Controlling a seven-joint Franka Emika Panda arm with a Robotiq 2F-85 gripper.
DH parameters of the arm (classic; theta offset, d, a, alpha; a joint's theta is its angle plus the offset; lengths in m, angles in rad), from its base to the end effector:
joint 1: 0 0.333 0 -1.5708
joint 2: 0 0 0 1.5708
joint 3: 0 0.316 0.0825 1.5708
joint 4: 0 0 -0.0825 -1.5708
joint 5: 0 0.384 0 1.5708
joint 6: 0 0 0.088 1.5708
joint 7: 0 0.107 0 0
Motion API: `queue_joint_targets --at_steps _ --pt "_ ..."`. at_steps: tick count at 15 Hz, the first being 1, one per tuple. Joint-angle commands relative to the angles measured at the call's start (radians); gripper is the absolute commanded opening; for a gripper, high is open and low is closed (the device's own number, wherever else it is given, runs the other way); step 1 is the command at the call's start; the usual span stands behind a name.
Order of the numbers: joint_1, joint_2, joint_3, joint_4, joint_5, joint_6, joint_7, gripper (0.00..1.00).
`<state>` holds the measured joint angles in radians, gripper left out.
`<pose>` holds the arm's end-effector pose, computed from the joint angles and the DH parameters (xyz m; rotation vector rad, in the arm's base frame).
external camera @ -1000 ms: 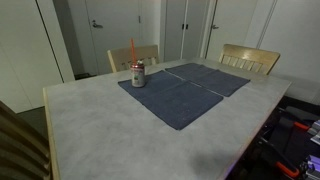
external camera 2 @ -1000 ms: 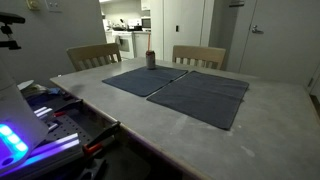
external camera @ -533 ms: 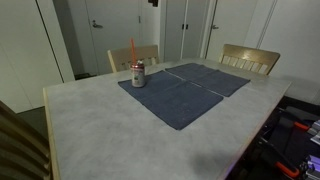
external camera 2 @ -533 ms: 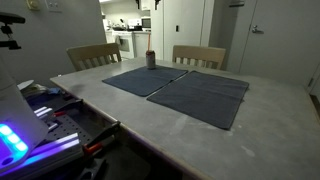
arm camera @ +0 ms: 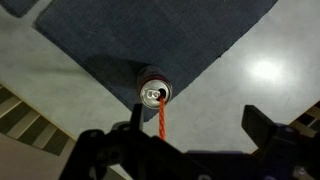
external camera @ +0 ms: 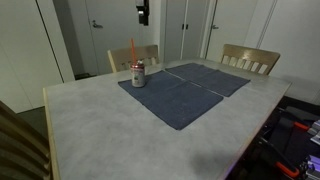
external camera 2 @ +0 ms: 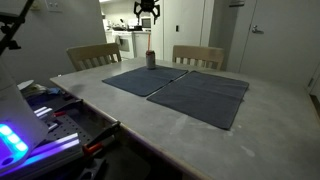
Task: Remove the straw from the can and put it on the table
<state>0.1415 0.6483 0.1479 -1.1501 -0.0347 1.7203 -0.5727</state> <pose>0.7066 0.1765 0.4185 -2.8060 -1.2566 0.0969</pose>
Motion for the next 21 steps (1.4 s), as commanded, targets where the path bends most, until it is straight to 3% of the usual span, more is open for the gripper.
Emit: queue_joint_targets --at_steps 1,9,10,13,21 --pt "0.025 0.129 0.008 0.189 -0.046 -0.103 -0.028 1.0" --pt "0.072 0.301 -0.006 0.446 -0.1 -0.231 -0.077 1.0" --pt "0.057 0.247 0.002 0.34 -0.081 -0.166 -0.045 1.0" --pt "0.059 0.257 0.002 0.351 -0.082 -0.171 -0.045 1.0" --pt "0.044 0.234 0.008 0.288 -0.068 -0.003 -0.021 1.0"
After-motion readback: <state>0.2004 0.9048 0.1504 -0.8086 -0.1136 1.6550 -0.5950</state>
